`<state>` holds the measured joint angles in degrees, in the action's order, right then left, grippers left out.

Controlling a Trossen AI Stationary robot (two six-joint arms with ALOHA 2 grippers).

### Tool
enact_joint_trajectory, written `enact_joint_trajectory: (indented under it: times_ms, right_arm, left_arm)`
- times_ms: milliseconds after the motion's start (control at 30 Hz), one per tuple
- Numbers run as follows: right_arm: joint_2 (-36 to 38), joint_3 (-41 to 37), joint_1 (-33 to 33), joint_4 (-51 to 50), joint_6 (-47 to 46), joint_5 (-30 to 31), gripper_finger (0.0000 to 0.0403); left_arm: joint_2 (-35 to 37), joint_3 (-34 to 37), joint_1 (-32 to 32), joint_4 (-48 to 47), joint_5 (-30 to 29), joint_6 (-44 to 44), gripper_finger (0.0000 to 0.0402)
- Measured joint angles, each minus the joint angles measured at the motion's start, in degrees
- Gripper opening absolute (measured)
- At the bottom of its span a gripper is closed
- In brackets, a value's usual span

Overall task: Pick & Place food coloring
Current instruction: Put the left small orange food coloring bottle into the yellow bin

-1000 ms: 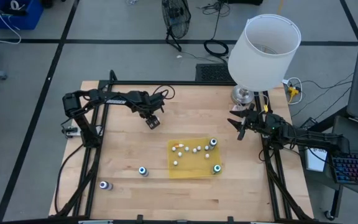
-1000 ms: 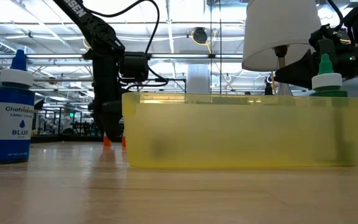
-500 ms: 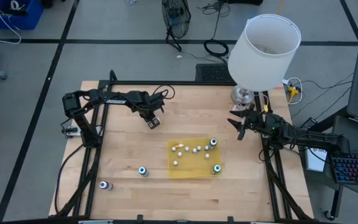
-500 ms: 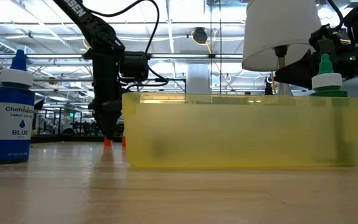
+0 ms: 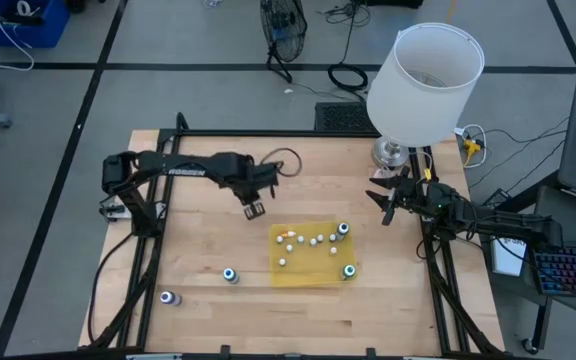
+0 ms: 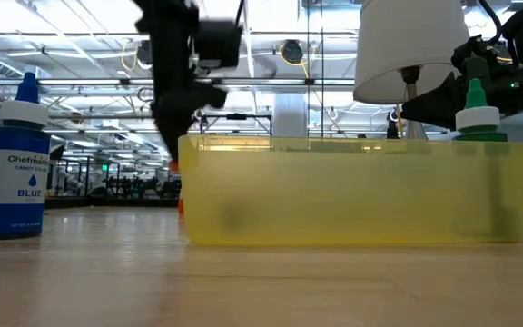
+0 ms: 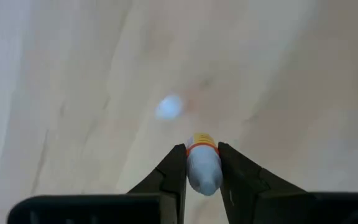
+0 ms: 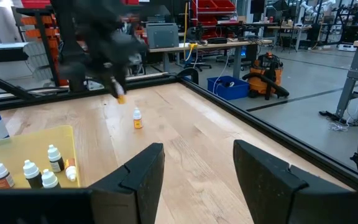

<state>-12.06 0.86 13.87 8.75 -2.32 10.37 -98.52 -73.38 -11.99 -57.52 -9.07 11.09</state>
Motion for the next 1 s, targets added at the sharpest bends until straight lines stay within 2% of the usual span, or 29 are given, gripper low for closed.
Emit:
enact_joint_trajectory:
  times_ms: [167,267,400,667,800,1000]
  right_arm:
    - [0.0,0.0,0.0,0.0,0.0,0.0,0.0181]
    - [0.0,0.0,0.0,0.0,0.0,0.0,0.0181]
    - [0.0,0.0,0.0,0.0,0.0,0.0,0.0181]
    - [0.0,0.0,0.0,0.0,0.0,0.0,0.0181]
    - [0.0,0.0,0.0,0.0,0.0,0.0,0.0181]
    - [0.0,0.0,0.0,0.0,0.0,0.0,0.0181]
  left_arm:
    - [-0.1,-8.1,9.8,0.8,-0.3,1.7,0.0071]
    - [-2.2,-13.2,14.7,0.5,-3.2,1.7,0.0071]
    - [-8.5,-21.5,17.7,-1.0,-4.3,1.4,0.0071]
    - [-24.8,-39.4,20.6,-7.3,-2.7,-5.4,0.0071]
    - [-29.1,-43.2,21.6,-6.8,-0.2,-7.7,0.0071]
    - [-31.7,-42.8,22.1,-5.7,3.2,-7.1,0.0071]
